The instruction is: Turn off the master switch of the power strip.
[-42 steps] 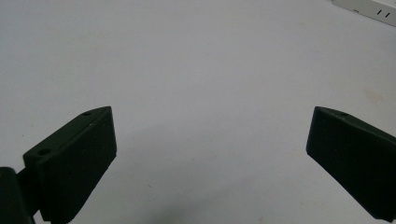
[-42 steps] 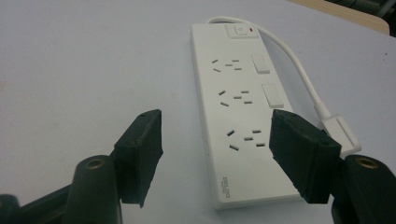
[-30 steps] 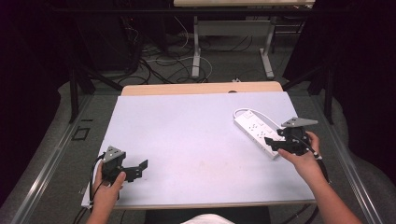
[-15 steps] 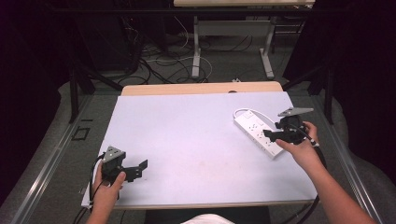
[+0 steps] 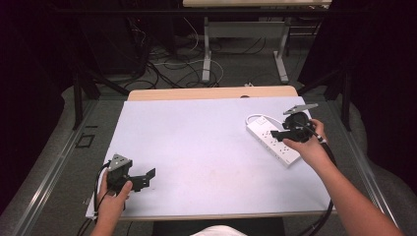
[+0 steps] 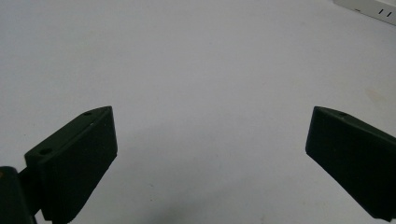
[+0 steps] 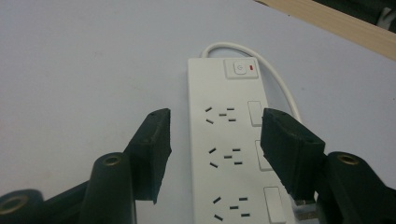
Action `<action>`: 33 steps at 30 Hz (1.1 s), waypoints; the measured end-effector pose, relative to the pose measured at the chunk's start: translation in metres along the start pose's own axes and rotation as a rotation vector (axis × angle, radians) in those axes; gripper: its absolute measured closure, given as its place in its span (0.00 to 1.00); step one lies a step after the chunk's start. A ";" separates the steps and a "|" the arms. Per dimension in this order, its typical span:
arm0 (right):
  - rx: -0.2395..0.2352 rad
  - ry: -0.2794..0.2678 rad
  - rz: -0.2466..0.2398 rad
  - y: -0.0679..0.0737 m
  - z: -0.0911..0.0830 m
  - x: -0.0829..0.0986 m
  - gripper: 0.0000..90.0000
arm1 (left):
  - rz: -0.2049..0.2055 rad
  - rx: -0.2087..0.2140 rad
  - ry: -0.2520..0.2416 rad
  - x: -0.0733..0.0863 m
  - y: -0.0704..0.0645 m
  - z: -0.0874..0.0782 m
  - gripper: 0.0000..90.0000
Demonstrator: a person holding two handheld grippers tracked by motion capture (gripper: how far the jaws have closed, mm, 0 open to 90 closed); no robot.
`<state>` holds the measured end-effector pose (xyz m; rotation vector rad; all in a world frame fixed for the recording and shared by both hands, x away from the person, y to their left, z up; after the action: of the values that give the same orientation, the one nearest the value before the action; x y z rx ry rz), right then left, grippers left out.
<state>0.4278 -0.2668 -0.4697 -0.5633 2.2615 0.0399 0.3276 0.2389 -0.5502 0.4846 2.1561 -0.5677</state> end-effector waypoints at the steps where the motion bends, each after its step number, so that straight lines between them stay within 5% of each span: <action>1: 0.000 0.000 0.000 0.000 0.000 0.000 0.47 | 0.000 -0.001 0.000 0.000 0.000 0.000 0.02; 33: -0.009 0.072 0.008 0.004 0.029 -0.042 0.71 | 0.000 -0.001 0.002 0.000 0.001 0.000 0.03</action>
<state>0.4711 -0.2407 -0.4601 -0.5681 2.3345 0.0341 0.3280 0.2398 -0.5505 0.4845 2.1580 -0.5670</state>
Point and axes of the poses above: each handheld gripper's, and its own axes: z roughly forward along the jaws, x roughly out of its underside, y roughly to its left, the point moved 3 cm from there along z, roughly forward along the jaws, and after that the axes turned 8 degrees about x, right-handed, at the moved point
